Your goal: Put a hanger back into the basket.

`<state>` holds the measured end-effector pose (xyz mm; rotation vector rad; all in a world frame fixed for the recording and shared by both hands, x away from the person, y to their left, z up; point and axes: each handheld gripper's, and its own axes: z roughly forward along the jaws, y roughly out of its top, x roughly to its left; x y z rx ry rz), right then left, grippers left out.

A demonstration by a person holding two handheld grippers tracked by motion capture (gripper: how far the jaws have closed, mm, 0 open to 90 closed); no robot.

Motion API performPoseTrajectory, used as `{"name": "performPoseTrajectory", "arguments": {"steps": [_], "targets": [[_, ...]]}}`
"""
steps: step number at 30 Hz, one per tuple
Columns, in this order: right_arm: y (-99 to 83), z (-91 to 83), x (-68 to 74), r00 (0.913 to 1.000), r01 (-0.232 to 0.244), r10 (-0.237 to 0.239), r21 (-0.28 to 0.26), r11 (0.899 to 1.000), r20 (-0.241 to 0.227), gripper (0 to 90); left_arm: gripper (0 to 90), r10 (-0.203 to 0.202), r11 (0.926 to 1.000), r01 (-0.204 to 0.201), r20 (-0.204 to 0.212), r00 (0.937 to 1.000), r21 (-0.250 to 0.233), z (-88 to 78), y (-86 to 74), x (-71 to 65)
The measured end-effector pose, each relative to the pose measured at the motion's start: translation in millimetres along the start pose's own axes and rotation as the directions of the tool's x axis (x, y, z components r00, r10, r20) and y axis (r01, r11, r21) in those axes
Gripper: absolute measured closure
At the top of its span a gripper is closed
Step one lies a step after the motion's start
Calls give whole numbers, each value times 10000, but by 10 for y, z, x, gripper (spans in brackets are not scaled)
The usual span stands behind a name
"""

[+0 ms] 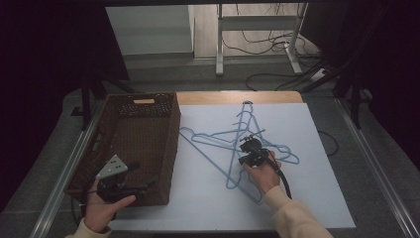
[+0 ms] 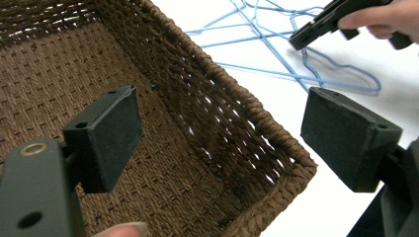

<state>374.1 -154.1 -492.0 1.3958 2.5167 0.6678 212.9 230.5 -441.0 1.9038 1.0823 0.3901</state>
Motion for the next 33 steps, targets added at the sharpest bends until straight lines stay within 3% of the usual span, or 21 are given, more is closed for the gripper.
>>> {"name": "performPoseTrajectory", "arguments": {"steps": [6,14,16,18,23,29,30,31,33], "targets": [[-137,-227,-63,9999,35,-40,-277,9996,-163,874,162,30,10000,-30,16,10000,-32,-4,5,-4],[-583,-472,-173,9980,304,-304,-10,9995,-550,873,162,35,10000,-35,9,10000,-81,-12,12,-1],[-686,-515,-215,9968,269,-269,-12,9996,-755,874,162,50,10000,-49,21,10000,-85,-9,15,-6],[-779,-557,-305,9881,-4,-5,-57,10000,-1541,875,163,69,9999,-69,35,10000,-98,-4,22,-18],[-807,-642,-400,9794,27,-102,-374,9993,-2019,875,163,236,9997,-234,147,9996,-80,16,59,-69],[-852,-806,-456,9766,536,-715,-926,9943,-2028,875,171,839,9965,-839,529,9951,-29,91,205,-268],[-883,-867,-474,9735,753,-968,-1092,9912,-2073,876,175,1139,9935,-1142,739,9907,1,134,277,-370],[-883,-867,-474,9735,753,-968,-1092,9912,-2073,876,179,1139,9935,-1142,739,9907,1,134,277,-370],[-921,-924,-491,9706,946,-1191,-1234,9878,-2093,876,181,1476,9888,-1489,940,9846,70,193,357,-482]]}}
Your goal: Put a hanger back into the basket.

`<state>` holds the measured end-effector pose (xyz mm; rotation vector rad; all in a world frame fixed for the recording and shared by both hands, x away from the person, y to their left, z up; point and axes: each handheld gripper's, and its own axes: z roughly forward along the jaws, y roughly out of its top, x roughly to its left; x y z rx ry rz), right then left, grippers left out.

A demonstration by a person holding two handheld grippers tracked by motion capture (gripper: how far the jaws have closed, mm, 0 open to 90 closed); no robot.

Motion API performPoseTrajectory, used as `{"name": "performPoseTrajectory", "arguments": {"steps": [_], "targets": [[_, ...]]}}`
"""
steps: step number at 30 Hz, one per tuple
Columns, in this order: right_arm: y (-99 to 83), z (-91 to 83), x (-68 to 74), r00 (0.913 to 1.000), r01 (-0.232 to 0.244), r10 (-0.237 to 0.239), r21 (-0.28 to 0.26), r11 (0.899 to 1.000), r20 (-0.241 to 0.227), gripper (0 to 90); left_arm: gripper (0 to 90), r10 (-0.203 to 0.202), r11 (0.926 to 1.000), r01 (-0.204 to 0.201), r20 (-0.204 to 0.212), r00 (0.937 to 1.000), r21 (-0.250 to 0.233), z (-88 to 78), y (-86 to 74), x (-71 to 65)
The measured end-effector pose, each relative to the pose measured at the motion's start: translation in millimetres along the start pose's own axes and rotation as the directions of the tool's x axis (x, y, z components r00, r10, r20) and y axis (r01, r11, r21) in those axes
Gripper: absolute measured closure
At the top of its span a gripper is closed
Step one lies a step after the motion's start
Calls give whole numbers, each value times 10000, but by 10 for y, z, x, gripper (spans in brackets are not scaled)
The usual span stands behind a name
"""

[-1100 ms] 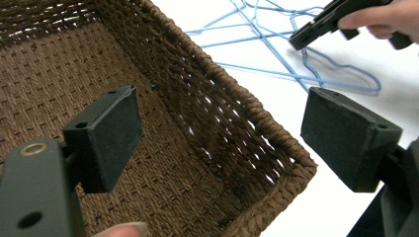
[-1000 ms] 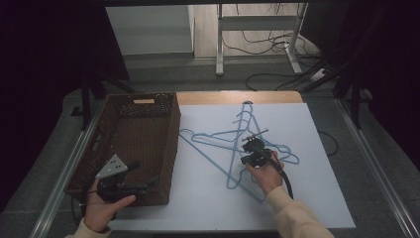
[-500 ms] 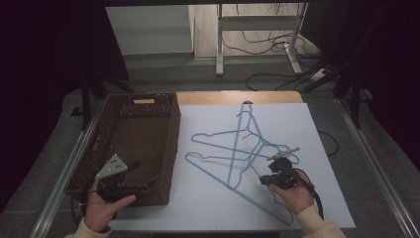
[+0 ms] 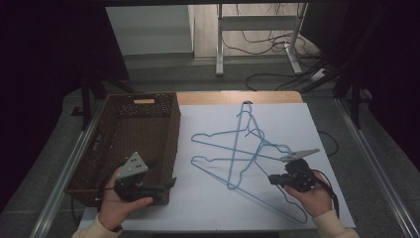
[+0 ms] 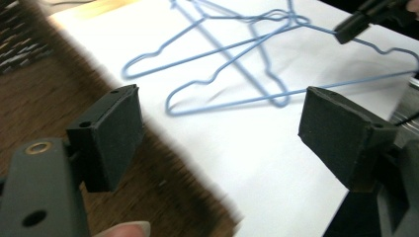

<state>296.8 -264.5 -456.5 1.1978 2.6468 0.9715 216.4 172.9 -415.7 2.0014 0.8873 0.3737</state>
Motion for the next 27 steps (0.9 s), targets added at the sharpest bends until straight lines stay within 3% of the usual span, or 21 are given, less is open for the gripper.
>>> {"name": "performPoseTrajectory", "arguments": {"steps": [5,9,12,18,24,27], "targets": [[-75,-122,-6,9990,442,-443,-76,9990,-34,876,195,810,9945,-839,476,9956,632,311,262,-206],[-118,-193,-19,9969,754,-756,-96,9971,-204,876,202,1372,9824,-1492,1083,9846,1124,606,435,-393],[-168,-227,-72,9961,830,-831,-25,9965,-285,875,203,1174,9800,-1423,1735,9778,1389,858,531,-437],[-211,-251,-120,9951,923,-922,-1,9957,-355,875,236,696,9814,-1033,2016,9770,1620,1101,566,-398],[-210,-249,-120,9931,1104,-1101,43,9939,-403,875,295,486,9768,-970,2438,9686,1909,1383,555,-362],[-204,-245,-114,9920,1187,-1184,46,9929,-445,875,318,518,9752,-1013,2420,9689,1966,1471,553,-364]]}}
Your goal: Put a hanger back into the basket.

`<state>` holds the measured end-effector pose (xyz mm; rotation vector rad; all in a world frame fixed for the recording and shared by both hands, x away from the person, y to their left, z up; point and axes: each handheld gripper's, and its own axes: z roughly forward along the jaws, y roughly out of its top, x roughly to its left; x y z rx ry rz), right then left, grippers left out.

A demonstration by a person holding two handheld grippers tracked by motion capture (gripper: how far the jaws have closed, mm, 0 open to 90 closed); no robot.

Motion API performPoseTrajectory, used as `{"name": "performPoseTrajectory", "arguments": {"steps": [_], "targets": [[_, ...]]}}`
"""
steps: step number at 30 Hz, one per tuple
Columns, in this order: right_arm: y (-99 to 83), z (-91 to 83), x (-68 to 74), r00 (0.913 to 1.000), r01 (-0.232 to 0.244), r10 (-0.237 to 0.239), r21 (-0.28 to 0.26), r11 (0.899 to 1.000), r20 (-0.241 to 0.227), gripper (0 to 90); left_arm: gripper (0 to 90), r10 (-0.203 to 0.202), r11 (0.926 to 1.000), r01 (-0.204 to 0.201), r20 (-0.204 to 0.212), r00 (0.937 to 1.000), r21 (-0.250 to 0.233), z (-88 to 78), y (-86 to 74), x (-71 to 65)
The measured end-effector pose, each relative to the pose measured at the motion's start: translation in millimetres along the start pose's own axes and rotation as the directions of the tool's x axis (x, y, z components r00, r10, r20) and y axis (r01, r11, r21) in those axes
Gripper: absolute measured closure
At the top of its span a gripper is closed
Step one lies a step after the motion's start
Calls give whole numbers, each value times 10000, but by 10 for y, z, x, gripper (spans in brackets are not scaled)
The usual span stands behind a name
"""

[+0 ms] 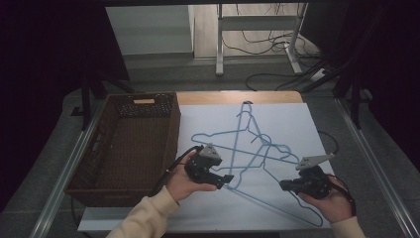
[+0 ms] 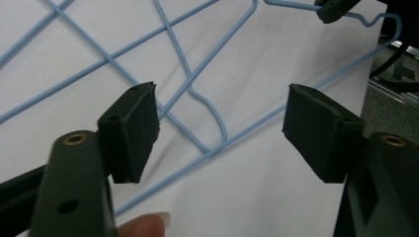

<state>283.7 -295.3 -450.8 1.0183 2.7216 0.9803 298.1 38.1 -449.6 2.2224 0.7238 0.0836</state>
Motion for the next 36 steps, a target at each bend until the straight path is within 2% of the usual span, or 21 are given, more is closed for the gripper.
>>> {"name": "performPoseTrajectory", "arguments": {"steps": [7,10,13,16,18,19,20,21,22,23,24,25,26,27,29,31,32,33,34,35,36], "targets": [[8,-3,12,9997,223,-223,-4,9998,-105,876,395,156,9993,-162,178,9997,350,303,43,50],[8,-10,14,9994,326,-326,-2,9995,-151,876,419,191,9989,-194,78,9998,435,484,54,79],[4,-13,15,9992,356,-356,-8,9994,-179,876,461,169,9989,-172,88,9998,435,547,53,114],[3,-15,13,9992,343,-344,-20,9994,-219,875,508,323,9983,-328,115,9994,492,607,39,143],[7,-20,6,9992,315,-317,-80,9995,-243,875,595,476,9969,-481,87,9988,620,640,28,149],[7,-20,6,9992,315,-317,-80,9995,-243,875,595,557,9964,-555,-15,9984,648,652,24,148],[9,-21,0,9993,291,-293,-77,9995,-218,874,672,631,9960,-620,-156,9979,645,658,22,149],[9,-21,0,9993,291,-293,-77,9995,-218,874,672,839,9934,-818,-223,9962,805,648,26,168],[8,-22,-6,9994,274,-276,-94,9996,-210,874,697,746,9947,-734,-150,9971,725,651,25,164],[6,-29,-12,9995,232,-236,-173,9996,-193,873,715,950,9927,-937,-137,9954,761,641,23,150],[7,-59,-34,9998,119,-124,-402,9991,-131,868,760,1412,9847,-1394,-97,9899,1047,607,23,81],[7,-59,-34,9998,119,-124,-402,9991,-131,868,782,1412,9847,-1394,-97,9899,1047,607,23,81],[9,-98,-67,9999,100,-104,-597,9982,-62,857,805,1653,9777,-1665,201,9860,1277,541,32,-3],[10,-114,-86,9999,99,-101,-701,9975,-24,849,824,1653,9777,-1665,201,9860,1277,541,32,-3],[11,-125,-108,10000,71,-72,-853,9963,-7,837,842,1717,9752,-1779,565,9835,1319,436,46,-79],[15,-133,-152,10000,-36,27,-1127,9936,-81,811,861,1728,9767,-1800,694,9825,1166,312,62,-137],[26,-122,-166,9996,-96,63,-1255,9921,-268,793,863,1542,9821,-1620,841,9845,958,184,77,-169],[34,-113,-160,9997,-76,45,-1292,9916,-247,783,863,1497,9837,-1568,815,9854,885,125,83,-180],[44,-109,-149,9999,-69,47,-1361,9907,-164,742,863,1542,9834,-1607,789,9849,840,66,85,-182],[57,-110,-141,9999,-68,46,-1492,9888,-146,698,864,1361,9873,-1420,811,9874,709,15,85,-185],[69,-120,-136,9999,-66,39,-1729,9849,-156,654,864,1361,9873,-1420,811,9874,709,15,85,-185]]}}
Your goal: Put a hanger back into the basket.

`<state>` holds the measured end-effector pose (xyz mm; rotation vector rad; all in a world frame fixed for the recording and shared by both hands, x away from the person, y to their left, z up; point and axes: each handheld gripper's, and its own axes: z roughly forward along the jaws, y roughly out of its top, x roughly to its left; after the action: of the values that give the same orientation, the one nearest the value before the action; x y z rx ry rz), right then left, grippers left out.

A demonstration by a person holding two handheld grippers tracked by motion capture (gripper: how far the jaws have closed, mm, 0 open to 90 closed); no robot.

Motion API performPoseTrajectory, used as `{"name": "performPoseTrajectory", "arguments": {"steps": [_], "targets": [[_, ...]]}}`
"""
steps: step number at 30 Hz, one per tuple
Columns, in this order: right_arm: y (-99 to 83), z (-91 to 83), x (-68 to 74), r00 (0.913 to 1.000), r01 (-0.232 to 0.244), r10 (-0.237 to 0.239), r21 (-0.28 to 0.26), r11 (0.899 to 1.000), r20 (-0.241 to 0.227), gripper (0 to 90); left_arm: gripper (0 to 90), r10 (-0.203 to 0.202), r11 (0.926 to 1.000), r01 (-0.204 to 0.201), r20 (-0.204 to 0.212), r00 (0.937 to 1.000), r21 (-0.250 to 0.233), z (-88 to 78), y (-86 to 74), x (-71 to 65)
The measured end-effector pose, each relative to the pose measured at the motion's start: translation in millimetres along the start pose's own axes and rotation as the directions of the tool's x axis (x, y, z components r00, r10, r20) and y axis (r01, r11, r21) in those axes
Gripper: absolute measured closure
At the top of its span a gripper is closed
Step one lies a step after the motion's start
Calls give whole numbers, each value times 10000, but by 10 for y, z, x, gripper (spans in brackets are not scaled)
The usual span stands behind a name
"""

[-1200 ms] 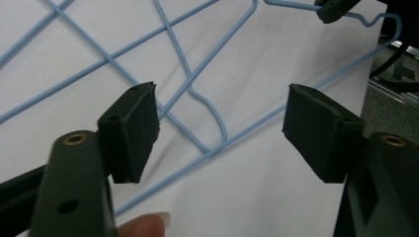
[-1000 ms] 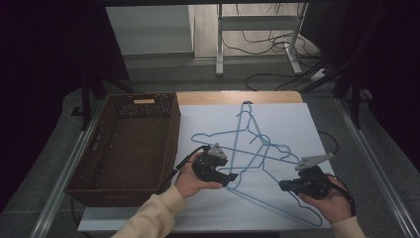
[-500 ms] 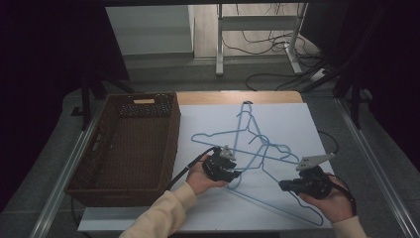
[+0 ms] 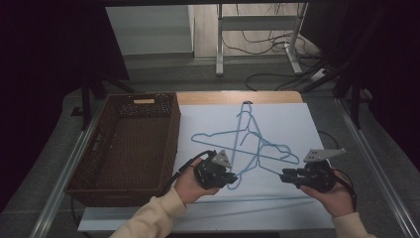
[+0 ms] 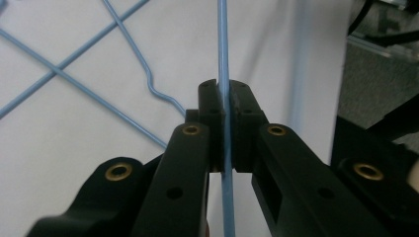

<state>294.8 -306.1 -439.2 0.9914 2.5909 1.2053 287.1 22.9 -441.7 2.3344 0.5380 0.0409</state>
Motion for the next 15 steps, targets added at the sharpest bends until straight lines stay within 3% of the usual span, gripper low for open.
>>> {"name": "performPoseTrajectory", "arguments": {"steps": [1,2,7,8,10,15], "targets": [[0,0,0,10000,0,0,0,10000,0,654,864,-87,9999,87,48,10000,-58,-56,-7,6],[26,-33,13,9999,-101,98,-593,9982,-53,552,865,-313,9993,314,39,9995,-187,-108,-15,4],[53,-139,44,9996,-175,209,-1719,9850,180,432,865,-839,9928,829,-77,9964,-866,-440,-67,54],[52,-153,48,9994,-172,224,-1814,9833,265,414,865,-1126,9867,1105,-108,9936,-1195,-591,-87,88],[50,-161,49,9992,-175,242,-1883,9820,330,398,865,-1242,9835,1216,-110,9922,-1337,-667,-96,114],[30,-142,33,9986,-253,337,-1886,9817,414,368,865,-1781,9645,1738,-40,9840,-1987,-1006,-161,244]]}}
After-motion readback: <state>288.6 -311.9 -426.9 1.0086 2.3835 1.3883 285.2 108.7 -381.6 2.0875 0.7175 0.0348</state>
